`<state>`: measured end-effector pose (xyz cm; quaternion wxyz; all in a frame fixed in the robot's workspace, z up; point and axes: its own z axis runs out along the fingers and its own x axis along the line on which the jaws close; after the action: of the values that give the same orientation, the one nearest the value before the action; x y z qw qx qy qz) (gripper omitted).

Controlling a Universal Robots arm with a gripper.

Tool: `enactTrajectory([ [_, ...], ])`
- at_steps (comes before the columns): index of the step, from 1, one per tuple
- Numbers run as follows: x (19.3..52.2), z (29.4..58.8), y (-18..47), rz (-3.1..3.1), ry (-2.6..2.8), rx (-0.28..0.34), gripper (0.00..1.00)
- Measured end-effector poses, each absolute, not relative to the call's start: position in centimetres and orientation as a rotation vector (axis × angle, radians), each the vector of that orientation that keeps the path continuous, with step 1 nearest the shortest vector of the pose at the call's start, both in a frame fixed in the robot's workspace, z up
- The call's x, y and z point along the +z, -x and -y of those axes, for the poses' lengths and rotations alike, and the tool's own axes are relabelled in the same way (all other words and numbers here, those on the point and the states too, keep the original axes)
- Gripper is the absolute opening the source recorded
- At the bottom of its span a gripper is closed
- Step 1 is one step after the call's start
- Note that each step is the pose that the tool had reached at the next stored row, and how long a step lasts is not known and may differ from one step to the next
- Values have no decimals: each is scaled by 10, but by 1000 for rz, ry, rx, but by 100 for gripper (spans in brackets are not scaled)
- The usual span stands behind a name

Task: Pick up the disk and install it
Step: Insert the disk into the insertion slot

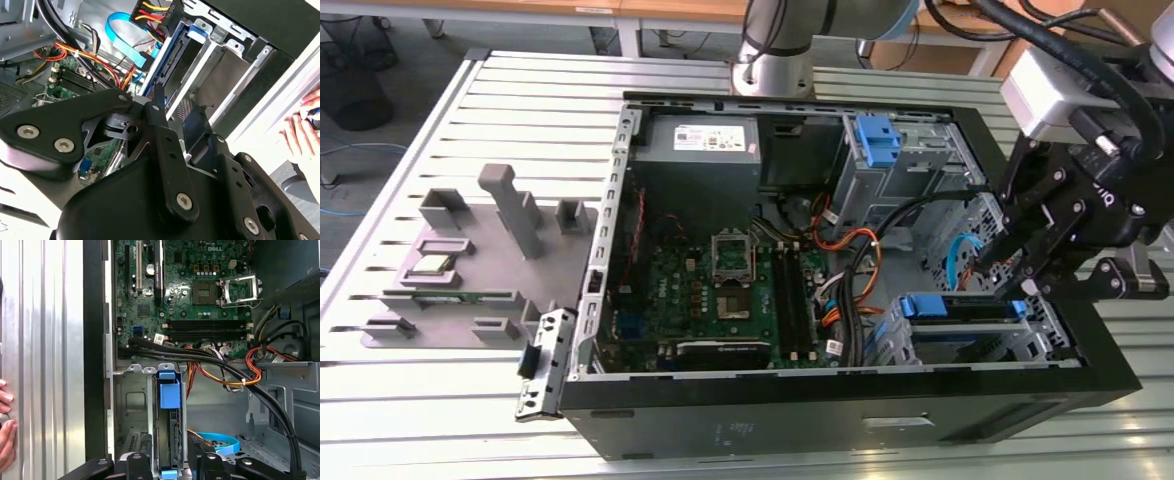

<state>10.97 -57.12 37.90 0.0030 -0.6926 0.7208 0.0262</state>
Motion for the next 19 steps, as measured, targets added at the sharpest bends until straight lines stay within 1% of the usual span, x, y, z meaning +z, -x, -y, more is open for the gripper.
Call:
enactTrajectory([
  [6,371,571,-108,-2243,2186,77,42],
  [12,367,569,-104,-2227,2189,63,42],
  [19,366,565,-103,-2226,2189,61,42],
])
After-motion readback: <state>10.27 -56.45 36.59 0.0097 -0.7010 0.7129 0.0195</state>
